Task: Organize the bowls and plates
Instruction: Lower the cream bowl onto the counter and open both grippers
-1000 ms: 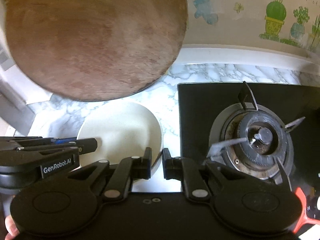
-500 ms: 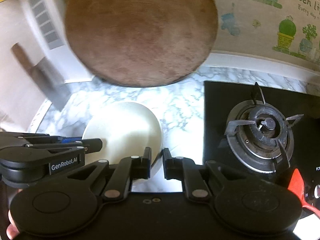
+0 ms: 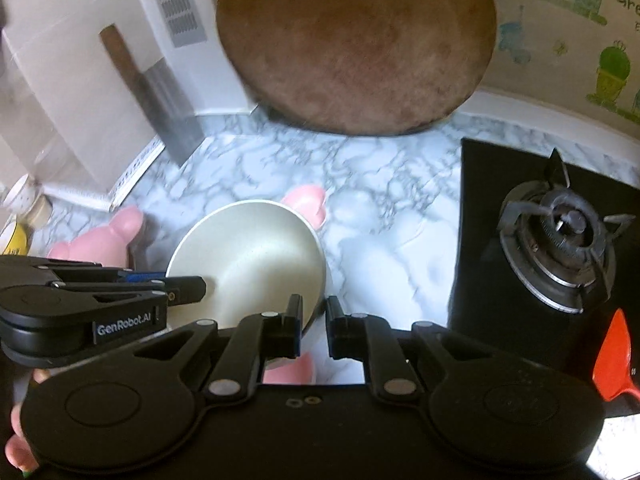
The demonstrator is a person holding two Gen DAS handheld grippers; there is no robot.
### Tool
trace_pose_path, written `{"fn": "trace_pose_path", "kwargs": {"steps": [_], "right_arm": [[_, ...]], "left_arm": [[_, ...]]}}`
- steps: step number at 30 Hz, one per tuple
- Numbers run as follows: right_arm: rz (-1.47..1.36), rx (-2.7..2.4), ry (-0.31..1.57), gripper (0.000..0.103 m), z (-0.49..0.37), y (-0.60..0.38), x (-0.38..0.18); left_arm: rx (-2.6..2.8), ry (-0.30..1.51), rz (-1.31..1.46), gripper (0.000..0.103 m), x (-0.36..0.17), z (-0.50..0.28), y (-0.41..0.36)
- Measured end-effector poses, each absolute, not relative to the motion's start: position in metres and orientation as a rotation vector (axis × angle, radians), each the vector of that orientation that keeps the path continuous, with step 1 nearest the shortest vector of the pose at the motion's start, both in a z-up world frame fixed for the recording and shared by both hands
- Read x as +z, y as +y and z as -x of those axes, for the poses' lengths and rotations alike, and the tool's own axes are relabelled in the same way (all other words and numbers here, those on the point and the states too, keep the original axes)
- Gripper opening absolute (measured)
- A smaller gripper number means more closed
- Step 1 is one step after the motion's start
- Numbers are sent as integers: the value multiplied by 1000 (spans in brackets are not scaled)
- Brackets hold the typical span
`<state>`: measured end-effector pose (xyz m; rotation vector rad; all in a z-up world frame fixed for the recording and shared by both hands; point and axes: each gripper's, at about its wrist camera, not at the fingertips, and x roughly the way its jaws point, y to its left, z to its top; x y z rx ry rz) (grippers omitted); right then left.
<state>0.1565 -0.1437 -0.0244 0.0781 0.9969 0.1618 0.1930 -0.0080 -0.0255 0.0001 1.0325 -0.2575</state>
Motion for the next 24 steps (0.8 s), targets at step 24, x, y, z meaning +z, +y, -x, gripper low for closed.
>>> {"fn": "trace_pose_path", "kwargs": {"steps": [24], "right_arm": [[-95, 197, 1106, 12, -133, -129, -67]], "left_arm": [[-233, 1131, -6, 11, -65, -163, 11]]}}
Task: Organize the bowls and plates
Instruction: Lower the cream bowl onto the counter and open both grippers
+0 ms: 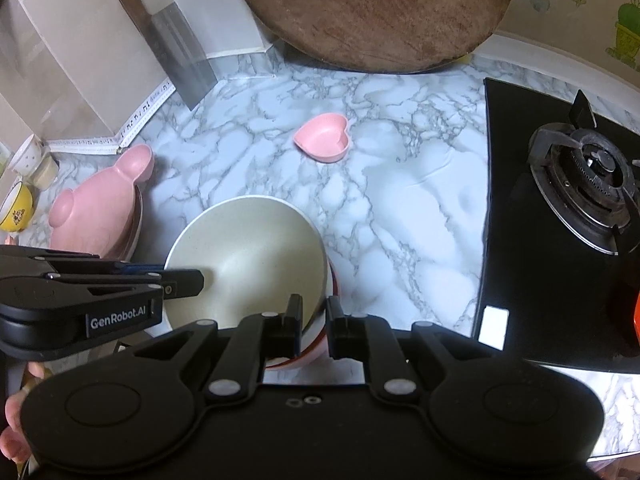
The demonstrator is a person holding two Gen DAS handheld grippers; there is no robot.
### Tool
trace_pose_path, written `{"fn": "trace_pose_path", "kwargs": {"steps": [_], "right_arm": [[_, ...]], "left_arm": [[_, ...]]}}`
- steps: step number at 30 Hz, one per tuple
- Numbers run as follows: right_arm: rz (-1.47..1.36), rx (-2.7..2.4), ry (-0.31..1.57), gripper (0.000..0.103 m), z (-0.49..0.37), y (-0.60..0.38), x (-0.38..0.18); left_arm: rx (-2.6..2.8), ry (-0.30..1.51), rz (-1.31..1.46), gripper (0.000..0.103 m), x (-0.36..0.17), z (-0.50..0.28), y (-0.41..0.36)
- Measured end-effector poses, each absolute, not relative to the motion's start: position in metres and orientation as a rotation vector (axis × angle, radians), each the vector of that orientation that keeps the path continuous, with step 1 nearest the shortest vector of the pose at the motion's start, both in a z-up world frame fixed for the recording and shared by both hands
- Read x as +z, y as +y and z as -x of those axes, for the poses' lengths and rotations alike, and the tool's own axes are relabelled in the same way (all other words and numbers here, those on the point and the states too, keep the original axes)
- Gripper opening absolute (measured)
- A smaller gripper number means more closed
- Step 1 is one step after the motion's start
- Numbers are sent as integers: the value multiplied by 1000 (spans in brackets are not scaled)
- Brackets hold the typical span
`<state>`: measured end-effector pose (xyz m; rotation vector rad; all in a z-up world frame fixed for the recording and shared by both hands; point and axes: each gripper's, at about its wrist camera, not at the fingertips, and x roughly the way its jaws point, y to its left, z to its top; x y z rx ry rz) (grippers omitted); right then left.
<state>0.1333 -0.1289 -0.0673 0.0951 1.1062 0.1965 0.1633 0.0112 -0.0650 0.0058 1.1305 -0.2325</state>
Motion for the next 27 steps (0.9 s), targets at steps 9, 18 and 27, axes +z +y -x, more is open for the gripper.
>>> {"fn": "trace_pose_path", "kwargs": {"steps": [9, 18, 27], "right_arm": [[-99, 190, 1122, 12, -135, -127, -72], [-118, 193, 1139, 15, -140, -129, -75], [-107, 195, 1125, 20, -139, -130, -72]], "left_arm": [[-237, 1146, -13, 11, -75, -166, 11], [-243, 1158, -16, 11, -82, -168, 12], [-264, 1159, -23, 11, -80, -169, 15]]}}
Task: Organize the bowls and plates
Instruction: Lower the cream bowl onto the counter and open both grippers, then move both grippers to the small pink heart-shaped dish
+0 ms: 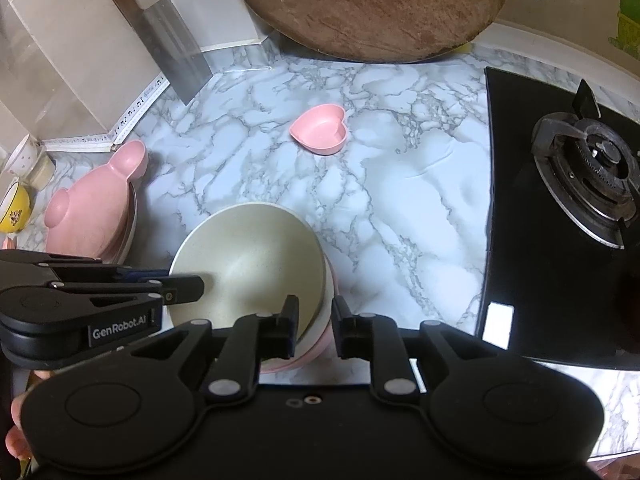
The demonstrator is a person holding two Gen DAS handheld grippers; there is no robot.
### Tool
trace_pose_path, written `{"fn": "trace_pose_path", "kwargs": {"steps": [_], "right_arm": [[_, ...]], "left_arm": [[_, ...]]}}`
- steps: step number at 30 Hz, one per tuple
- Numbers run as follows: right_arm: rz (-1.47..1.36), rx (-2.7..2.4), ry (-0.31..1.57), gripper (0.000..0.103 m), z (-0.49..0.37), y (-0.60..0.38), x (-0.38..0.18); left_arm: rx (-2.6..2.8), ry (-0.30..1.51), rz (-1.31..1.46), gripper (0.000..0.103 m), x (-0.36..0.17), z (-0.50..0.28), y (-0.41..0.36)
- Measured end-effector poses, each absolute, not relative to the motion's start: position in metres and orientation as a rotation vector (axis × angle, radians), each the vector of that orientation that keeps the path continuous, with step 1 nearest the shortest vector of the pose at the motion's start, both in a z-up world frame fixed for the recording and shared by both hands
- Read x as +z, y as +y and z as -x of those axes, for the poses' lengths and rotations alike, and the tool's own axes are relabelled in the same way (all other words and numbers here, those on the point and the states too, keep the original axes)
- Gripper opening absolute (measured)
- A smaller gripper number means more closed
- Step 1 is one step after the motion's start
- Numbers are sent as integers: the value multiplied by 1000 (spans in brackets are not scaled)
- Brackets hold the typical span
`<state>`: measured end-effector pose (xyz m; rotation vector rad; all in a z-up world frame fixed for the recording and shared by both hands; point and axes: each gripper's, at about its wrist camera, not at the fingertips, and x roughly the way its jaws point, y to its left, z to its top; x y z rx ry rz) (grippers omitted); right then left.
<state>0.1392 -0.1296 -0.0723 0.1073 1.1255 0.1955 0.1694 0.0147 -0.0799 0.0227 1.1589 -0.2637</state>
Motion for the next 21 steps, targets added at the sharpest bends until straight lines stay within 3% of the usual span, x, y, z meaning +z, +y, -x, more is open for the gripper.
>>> {"fn": "trace_pose_path", "kwargs": {"steps": [9, 21], "right_arm": [[-123, 203, 1088, 23, -142, -138, -57], [-138, 215, 1010, 36, -165, -148, -29]], "left_arm": [[-266, 1111, -38, 11, -64, -165, 21], [-254, 989, -22, 11, -26, -179, 33]]}}
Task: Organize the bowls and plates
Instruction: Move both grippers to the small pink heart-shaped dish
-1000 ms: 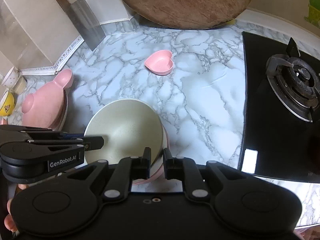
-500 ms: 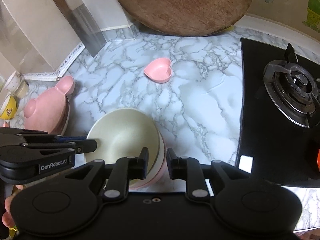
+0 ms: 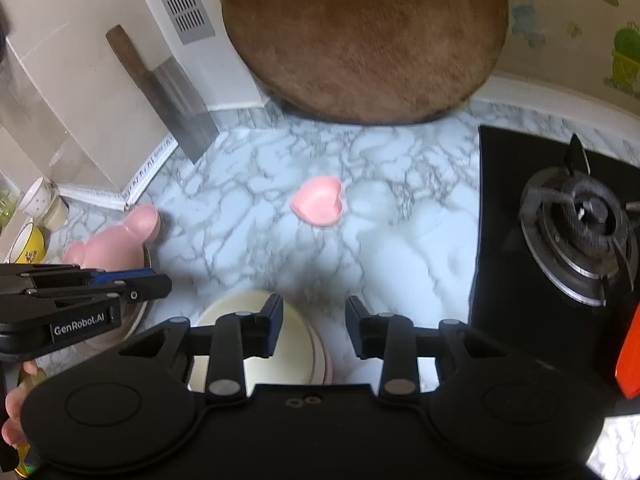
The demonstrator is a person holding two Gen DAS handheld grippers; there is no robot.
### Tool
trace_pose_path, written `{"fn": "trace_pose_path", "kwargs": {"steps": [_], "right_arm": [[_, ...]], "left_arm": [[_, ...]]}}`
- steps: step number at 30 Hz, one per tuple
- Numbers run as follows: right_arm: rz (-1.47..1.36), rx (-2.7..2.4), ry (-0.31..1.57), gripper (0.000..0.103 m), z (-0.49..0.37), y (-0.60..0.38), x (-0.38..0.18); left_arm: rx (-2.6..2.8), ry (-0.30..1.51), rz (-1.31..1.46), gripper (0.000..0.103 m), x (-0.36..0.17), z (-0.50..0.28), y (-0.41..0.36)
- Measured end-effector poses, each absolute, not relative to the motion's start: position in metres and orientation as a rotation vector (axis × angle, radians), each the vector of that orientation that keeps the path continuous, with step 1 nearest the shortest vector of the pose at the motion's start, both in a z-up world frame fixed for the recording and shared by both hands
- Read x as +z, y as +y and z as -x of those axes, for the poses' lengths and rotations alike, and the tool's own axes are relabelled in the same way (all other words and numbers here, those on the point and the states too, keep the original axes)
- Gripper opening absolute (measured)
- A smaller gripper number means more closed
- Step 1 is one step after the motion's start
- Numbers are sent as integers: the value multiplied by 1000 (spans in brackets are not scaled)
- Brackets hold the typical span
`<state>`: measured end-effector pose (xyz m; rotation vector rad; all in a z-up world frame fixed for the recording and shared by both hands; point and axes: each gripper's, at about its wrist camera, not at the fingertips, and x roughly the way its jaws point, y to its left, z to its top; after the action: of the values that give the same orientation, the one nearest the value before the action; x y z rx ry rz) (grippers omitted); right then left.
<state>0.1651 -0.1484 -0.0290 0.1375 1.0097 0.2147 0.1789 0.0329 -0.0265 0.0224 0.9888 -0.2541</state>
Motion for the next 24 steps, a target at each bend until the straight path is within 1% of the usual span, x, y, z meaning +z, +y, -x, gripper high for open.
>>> {"fn": "trace_pose_path", "kwargs": {"steps": [3, 6, 8, 10, 12, 13, 14, 15, 16, 17, 18, 22, 23, 24], "right_arm": [[-134, 214, 990, 41, -173, -150, -26], [-136, 203, 965, 48, -181, -153, -24], [-137, 205, 950, 57, -185, -154, -22], [-148, 215, 937, 60, -190, -156, -21], [-151, 226, 928, 64, -195, -157, -20], [-151, 227, 922, 65, -197, -157, -19], [-151, 227, 917, 66, -199, -157, -19], [-149, 231, 916, 67, -202, -158, -20], [-148, 234, 913, 70, -205, -158, -20], [-147, 232, 907, 74, -207, -159, -20], [-143, 228, 900, 76, -210, -159, -20], [-112, 223, 883, 90, -219, -157, -23], [-100, 220, 877, 96, -221, -156, -24], [-90, 214, 869, 99, -224, -155, -25]], "left_arm": [[-247, 948, -37, 11, -20, -187, 32], [-253, 929, -22, 11, -16, -198, 33], [-263, 925, -13, 14, -15, -205, 33], [-268, 916, -12, 19, -14, -212, 32], [-285, 903, -14, 29, -13, -218, 29], [-285, 894, -16, 31, -13, -219, 28], [-288, 888, -18, 36, -13, -221, 28], [-296, 883, -18, 44, -13, -223, 28], [-303, 876, -13, 48, -12, -226, 28], [-305, 869, -7, 57, -12, -228, 28], [-309, 862, -3, 60, -12, -230, 28], [-297, 827, 0, 61, -12, -243, 29], [-297, 825, 5, 65, -13, -247, 29], [-294, 827, 11, 68, -15, -253, 29]]}}
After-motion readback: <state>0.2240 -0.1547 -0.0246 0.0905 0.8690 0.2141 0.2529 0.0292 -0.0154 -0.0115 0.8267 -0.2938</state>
